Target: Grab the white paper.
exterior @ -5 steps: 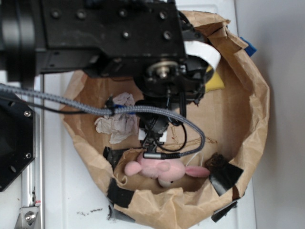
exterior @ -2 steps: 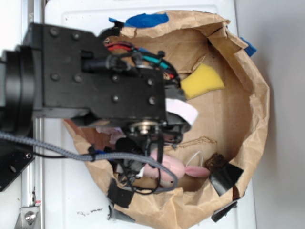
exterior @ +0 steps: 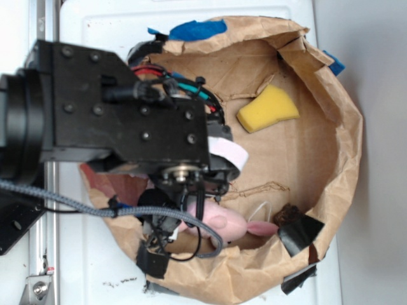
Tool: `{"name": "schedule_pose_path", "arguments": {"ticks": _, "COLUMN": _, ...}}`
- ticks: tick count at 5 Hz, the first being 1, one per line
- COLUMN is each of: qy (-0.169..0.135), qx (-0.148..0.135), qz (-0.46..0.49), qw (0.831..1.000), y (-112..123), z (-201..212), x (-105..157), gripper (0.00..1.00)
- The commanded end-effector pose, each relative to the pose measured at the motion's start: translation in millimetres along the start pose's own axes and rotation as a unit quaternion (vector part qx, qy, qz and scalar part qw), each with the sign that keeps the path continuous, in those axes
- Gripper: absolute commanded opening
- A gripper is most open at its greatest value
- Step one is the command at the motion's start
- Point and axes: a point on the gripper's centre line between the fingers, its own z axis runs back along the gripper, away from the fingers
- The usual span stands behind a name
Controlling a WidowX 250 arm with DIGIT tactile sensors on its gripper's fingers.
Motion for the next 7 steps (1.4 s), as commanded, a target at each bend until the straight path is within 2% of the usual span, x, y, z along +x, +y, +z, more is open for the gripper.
{"name": "schedule_pose_path", "arguments": {"ticks": 1, "qy": -0.024, "qx": 0.007, "qz": 0.012, "qw": 1.000, "y": 8, "z": 12, "x": -18, "gripper": 1.00}}
{"name": "schedule_pose_path", "arguments": {"ticks": 4, "qy": -0.037, "qx": 0.068, "qz": 0.050, "qw": 0.996, "y": 44, "z": 4, "x": -7, "gripper": 1.00}}
{"name": "schedule_pose_path", "arguments": {"ticks": 6, "qy": -0.014, "qx": 0.065, "qz": 0.040, "qw": 0.997, "y": 48, "z": -12, "x": 1, "gripper": 1.00}}
{"name": "schedule_pose_path", "arguments": {"ticks": 7, "qy": 0.013, "qx": 0.075, "qz": 0.038, "qw": 0.996, "y": 51, "z": -33, "x": 3, "gripper": 1.00}}
